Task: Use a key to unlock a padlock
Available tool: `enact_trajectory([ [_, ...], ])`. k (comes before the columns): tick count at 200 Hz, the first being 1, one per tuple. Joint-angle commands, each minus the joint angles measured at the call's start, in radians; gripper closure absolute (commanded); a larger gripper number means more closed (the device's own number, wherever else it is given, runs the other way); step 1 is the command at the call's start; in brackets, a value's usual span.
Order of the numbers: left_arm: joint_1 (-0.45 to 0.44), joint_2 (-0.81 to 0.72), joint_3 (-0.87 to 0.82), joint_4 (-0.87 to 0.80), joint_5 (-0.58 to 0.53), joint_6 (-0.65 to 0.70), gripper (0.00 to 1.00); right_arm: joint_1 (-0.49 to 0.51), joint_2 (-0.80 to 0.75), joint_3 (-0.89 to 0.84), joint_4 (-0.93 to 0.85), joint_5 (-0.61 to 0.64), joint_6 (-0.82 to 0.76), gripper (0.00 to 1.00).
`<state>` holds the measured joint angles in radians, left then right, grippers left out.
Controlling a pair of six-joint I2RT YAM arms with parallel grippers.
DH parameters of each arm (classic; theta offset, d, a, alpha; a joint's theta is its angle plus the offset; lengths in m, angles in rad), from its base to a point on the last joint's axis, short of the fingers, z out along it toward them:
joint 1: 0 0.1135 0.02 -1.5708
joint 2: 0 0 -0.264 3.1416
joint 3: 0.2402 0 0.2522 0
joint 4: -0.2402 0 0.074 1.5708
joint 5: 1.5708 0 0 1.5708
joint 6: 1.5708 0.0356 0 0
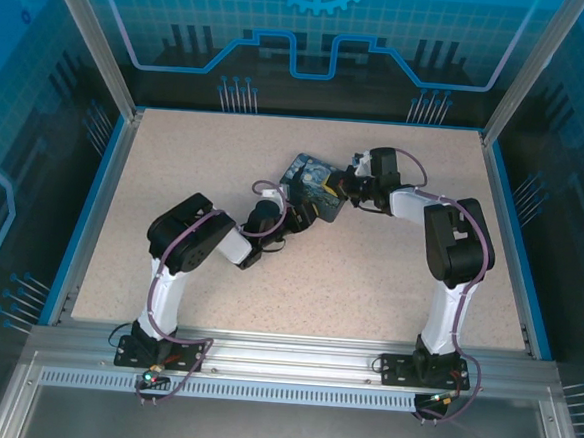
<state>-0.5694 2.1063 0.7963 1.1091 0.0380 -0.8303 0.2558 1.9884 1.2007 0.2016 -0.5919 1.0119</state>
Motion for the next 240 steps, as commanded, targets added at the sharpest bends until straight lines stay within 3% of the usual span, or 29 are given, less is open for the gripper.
enact_trajectory([
  [1, 0.011, -0.010, 0.006, -0.085, 0.022, 0.027, 0.48, -0.010, 0.064, -0.023, -0.128, 0.025, -0.024, 1.00],
  [161, 0.009, -0.032, 0.035, -0.232, 0.045, 0.076, 0.66, -0.010, 0.061, -0.024, -0.119, 0.024, -0.018, 1.00],
  [240, 0.010, -0.040, 0.047, -0.287, 0.043, 0.095, 0.70, -0.010, 0.067, -0.024, -0.114, 0.021, -0.015, 1.00],
])
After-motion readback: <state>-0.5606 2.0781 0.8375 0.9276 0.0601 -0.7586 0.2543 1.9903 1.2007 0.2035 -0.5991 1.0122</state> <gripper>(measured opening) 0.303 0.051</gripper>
